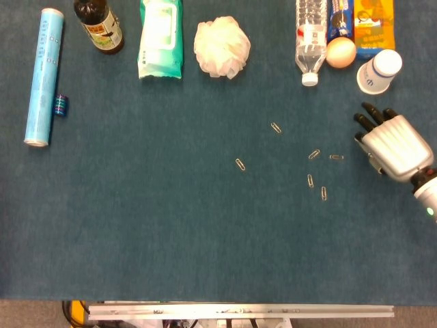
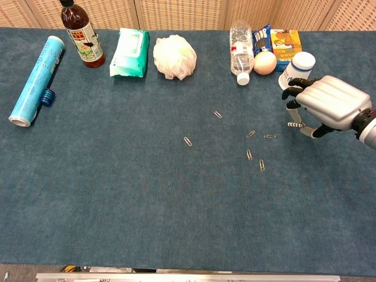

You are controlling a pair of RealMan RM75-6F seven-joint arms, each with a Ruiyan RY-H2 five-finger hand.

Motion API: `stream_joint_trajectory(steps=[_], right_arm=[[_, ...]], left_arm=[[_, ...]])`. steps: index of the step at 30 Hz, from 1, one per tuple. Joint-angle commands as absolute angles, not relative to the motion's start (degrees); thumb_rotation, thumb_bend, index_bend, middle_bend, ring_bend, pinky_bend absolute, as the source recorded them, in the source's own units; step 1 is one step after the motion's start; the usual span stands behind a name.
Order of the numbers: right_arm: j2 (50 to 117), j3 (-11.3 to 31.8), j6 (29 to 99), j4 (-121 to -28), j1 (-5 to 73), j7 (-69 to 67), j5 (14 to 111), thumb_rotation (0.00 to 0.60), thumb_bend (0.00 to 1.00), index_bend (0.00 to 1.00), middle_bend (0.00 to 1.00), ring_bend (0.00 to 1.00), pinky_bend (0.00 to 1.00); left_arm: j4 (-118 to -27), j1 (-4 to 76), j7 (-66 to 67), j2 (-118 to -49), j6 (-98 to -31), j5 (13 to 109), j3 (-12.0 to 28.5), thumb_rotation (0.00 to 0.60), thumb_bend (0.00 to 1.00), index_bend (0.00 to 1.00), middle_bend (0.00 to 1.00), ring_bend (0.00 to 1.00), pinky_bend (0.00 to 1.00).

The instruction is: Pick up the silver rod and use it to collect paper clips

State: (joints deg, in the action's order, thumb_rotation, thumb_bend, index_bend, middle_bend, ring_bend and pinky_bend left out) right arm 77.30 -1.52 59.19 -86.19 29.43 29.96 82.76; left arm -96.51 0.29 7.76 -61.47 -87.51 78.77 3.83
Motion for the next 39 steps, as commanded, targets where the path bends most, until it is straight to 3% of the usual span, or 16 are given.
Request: stream_joint_trajectory(steps=[1, 16, 39], right_arm=[[76.67, -1.8, 59.5, -87.18, 29.37, 29.14, 83.66, 0.6, 0.27, 0.62, 0.26, 0.12, 0.33], [76.45, -2.68, 57.63, -88.56, 30.28, 25.76, 86.38, 0.6, 0.27, 0.62, 0.26, 0.12, 0.33], [79.31, -0.17, 54.71, -88.91, 33.35, 25.17, 85.53, 0.6, 0.27, 0.62, 0.26, 0.12, 0.33]], left_arm=[[-96.56, 0.29, 7.62, -61.38, -87.52, 78.7, 3.89, 0.6, 0.0, 0.32, 0.4, 0.34, 0.43], [-96.63, 0.04, 7.14, -61.08, -87.82, 78.09, 4.27, 0.6, 0.0, 0.32, 0.4, 0.34, 0.43], [-96.6, -0.57, 5.91, -60.55, -88.52, 77.54, 4.65, 0.6, 0.0, 0.32, 0.4, 0.34, 0.43]])
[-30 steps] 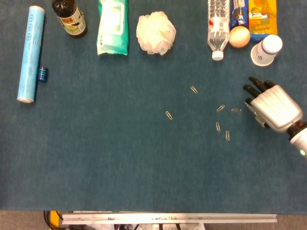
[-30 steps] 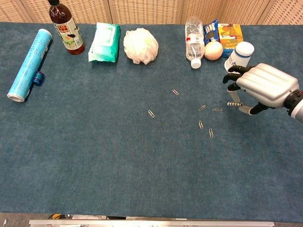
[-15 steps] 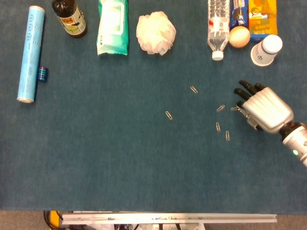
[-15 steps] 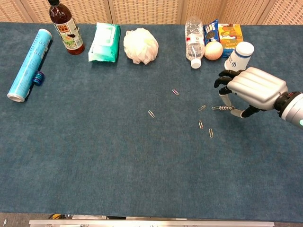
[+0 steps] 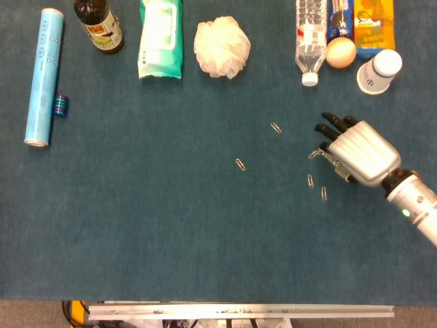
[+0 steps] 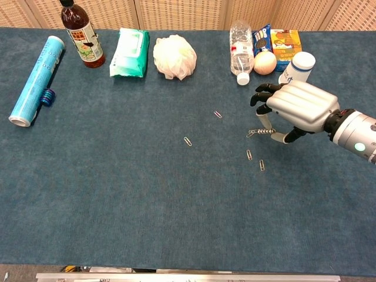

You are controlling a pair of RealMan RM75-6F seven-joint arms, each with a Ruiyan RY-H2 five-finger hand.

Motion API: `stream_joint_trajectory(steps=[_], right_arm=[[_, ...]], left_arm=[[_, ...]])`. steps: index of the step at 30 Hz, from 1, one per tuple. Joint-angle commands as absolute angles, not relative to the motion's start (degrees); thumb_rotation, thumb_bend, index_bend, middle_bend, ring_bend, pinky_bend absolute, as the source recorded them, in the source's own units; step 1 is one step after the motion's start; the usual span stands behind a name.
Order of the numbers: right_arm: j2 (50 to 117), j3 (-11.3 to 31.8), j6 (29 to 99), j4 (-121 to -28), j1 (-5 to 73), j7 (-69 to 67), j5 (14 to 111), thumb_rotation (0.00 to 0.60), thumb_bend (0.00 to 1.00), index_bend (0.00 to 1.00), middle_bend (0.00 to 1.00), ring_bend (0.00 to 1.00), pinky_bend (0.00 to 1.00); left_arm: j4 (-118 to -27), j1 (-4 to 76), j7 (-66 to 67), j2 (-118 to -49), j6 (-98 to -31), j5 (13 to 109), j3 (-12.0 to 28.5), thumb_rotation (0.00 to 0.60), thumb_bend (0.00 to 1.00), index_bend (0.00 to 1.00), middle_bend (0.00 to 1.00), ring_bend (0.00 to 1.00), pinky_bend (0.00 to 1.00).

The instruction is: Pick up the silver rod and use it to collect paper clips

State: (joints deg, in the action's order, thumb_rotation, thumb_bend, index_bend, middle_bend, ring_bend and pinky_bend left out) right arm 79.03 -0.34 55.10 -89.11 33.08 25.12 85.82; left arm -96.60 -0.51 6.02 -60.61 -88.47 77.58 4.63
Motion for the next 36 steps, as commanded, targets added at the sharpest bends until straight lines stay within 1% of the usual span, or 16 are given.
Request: stream_joint_trajectory(steps=[1, 11, 19, 24, 36], right_arm=[[79.46, -0.1, 54.51, -88.78, 33.48, 25.24, 85.36, 0.6, 0.27, 0.62, 0.26, 0.12, 0.33], [80.34, 0.11, 53.86, -88.27, 34.22, 24.49, 84.82, 0.6, 0.27, 0.62, 0.26, 0.12, 0.33], [77.38, -2.48, 55.45, -92.62, 33.92, 21.45, 89.71, 0.6, 0.27, 0.62, 0.26, 0.12, 0.32], [76.62, -3.8, 56.64, -93.7, 33.47, 20.98, 92.28, 0.6, 0.27, 0.62, 0.26, 0.12, 0.32], [76.81, -4.19, 56.43, -93.07, 33.15, 20.75, 92.58, 0.6, 0.27, 0.62, 0.26, 0.12, 0.32]], left_arm=[[-96.6, -0.59, 5.81, -60.52, -88.54, 77.51, 4.68, 0.6, 0.0, 0.32, 0.4, 0.34, 0.43], [-96.57, -0.72, 5.68, -60.45, -88.55, 77.47, 4.66, 0.6, 0.0, 0.32, 0.4, 0.34, 0.43], [-96.53, -0.68, 5.59, -60.43, -88.44, 77.27, 4.82, 0.6, 0.0, 0.32, 0.4, 0.34, 0.43], [-96.54, -0.73, 5.67, -60.51, -88.63, 77.54, 4.77, 0.6, 0.0, 0.32, 0.4, 0.34, 0.43], [-96.58, -0.72, 5.67, -60.45, -88.5, 77.48, 4.8, 0.6, 0.0, 0.32, 0.4, 0.34, 0.43]])
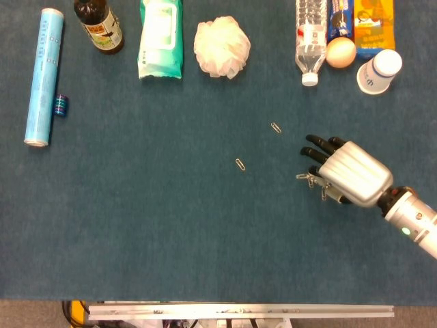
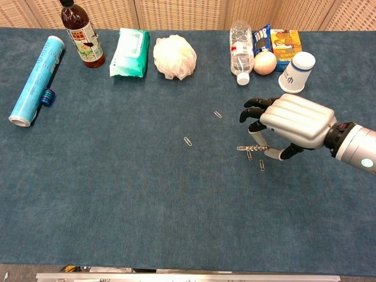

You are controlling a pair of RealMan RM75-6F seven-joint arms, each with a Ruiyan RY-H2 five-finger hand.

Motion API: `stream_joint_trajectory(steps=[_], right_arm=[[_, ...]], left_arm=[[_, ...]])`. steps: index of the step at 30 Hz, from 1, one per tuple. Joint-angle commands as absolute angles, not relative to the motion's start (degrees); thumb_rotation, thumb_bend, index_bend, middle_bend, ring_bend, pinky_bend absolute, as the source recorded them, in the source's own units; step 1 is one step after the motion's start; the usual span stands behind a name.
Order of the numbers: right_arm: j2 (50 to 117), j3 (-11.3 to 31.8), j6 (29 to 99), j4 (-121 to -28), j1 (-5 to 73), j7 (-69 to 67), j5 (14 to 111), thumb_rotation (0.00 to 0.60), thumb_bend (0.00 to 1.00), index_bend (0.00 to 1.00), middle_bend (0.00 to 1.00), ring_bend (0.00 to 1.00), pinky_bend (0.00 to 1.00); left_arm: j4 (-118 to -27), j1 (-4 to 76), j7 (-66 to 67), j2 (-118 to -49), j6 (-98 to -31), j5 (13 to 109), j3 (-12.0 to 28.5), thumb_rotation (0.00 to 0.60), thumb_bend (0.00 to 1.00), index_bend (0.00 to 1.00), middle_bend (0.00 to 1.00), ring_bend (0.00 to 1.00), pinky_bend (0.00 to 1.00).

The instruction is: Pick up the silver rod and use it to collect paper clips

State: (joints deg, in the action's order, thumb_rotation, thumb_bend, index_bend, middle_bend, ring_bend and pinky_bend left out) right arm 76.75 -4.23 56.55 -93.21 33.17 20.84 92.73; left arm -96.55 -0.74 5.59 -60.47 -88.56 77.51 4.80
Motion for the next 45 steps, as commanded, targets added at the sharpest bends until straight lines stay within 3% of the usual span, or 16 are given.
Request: stream_joint_trajectory(steps=[1, 22, 36, 45], right_arm=[[76.85, -4.19, 56.37, -92.98, 33.15, 20.69, 92.53, 0.6, 0.27, 0.62, 0.26, 0.12, 0.32], [77.0, -4.99, 55.6, -91.92, 32.77, 19.47, 92.67, 0.6, 0.27, 0.62, 0.26, 0.12, 0.33], [71.13, -7.58, 55.37, -95.67, 32.36, 15.24, 94.59, 0.6, 0.27, 0.62, 0.26, 0.12, 0.32], [71.68, -7.51, 54.25, -94.33, 32.29, 14.3, 94.02, 0.6, 0.27, 0.62, 0.26, 0.12, 0.33]], left_arm=[[-96.53, -0.7, 5.64, -60.47, -88.44, 77.45, 4.79, 0.6, 0.0, 0.32, 0.4, 0.34, 0.43], [-96.58, -0.72, 5.69, -60.49, -88.45, 77.49, 4.81, 0.6, 0.0, 0.32, 0.4, 0.34, 0.43], [-96.71, -0.48, 6.67, -60.68, -88.1, 77.23, 4.83, 0.6, 0.0, 0.32, 0.4, 0.34, 0.43], [-96.67, -0.42, 6.96, -60.82, -88.05, 77.19, 4.82, 0.6, 0.0, 0.32, 0.4, 0.34, 0.43]])
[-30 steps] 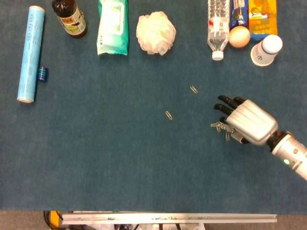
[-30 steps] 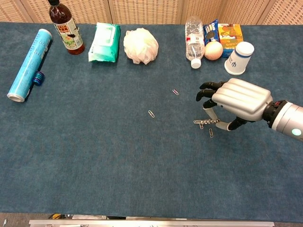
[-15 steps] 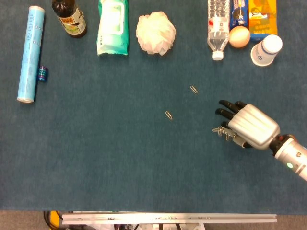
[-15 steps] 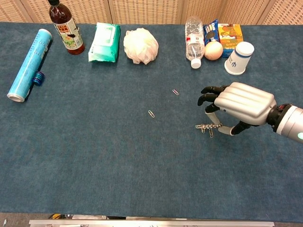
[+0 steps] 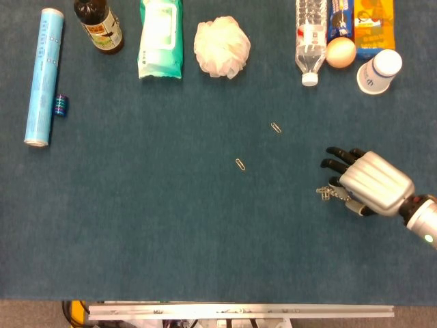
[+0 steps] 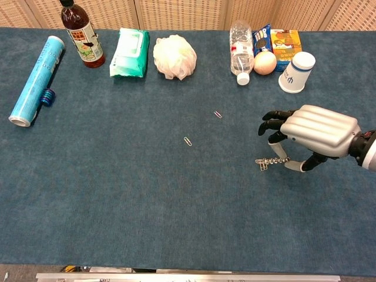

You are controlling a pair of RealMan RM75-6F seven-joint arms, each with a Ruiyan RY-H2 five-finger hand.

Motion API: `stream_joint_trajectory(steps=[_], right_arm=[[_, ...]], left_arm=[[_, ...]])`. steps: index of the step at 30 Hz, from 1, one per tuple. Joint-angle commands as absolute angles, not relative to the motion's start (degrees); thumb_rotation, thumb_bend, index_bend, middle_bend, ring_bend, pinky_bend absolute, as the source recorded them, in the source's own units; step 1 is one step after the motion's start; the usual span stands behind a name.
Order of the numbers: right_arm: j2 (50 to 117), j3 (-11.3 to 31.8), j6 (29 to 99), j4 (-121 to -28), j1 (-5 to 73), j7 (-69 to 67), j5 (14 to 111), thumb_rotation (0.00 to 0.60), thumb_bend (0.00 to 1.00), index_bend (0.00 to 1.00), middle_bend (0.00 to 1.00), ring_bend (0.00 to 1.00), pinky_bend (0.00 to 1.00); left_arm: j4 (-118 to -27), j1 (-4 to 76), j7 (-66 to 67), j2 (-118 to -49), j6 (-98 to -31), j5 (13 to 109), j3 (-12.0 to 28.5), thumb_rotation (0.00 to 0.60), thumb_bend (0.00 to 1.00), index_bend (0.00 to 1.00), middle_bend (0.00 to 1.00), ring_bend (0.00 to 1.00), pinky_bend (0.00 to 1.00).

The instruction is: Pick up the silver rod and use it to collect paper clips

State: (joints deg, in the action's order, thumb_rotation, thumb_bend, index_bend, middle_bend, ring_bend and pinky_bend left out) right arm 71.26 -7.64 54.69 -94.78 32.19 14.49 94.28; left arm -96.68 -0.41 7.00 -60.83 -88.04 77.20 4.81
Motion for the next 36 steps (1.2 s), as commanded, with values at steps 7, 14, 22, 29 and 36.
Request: stream_joint_trajectory(steps=[7, 14, 22, 29, 36], right_arm=[[72.81, -7.16, 53.44, -93.4, 32.41, 14.62, 93.56, 0.6, 0.27, 0.62, 0.26, 0.12, 0.32], [72.34, -7.14, 54.39, -93.74, 32.04, 14.21, 94.05, 0.6, 0.27, 0.62, 0.26, 0.12, 0.33], [71.62, -7.1, 55.32, -93.77, 31.69, 13.41, 94.62, 0.6, 0.27, 0.62, 0.26, 0.12, 0.32], [71.23, -6.63, 56.17, -93.49, 31.21, 13.58, 94.28, 0.6, 0.27, 0.62, 0.26, 0.12, 0.32], [71.48, -4.46, 59.07, -92.22, 29.23, 18.61, 91.11, 0.6, 0.27, 0.62, 0.26, 0.12, 0.32]], left_arm=[[-96.62, -0.5, 6.49, -60.72, -88.2, 77.32, 4.83, 0.6, 0.0, 0.32, 0.4, 0.34, 0.43], [-96.68, -0.53, 6.44, -60.67, -88.23, 77.42, 4.78, 0.6, 0.0, 0.32, 0.4, 0.34, 0.43], [-96.77, -0.42, 6.86, -60.73, -88.02, 77.33, 4.74, 0.6, 0.0, 0.32, 0.4, 0.34, 0.43], [-96.8, -0.43, 6.81, -60.69, -88.0, 77.28, 4.73, 0.6, 0.0, 0.32, 0.4, 0.34, 0.43], [-96.84, -0.37, 6.89, -60.68, -87.89, 77.33, 4.69, 0.6, 0.0, 0.32, 0.4, 0.34, 0.43]])
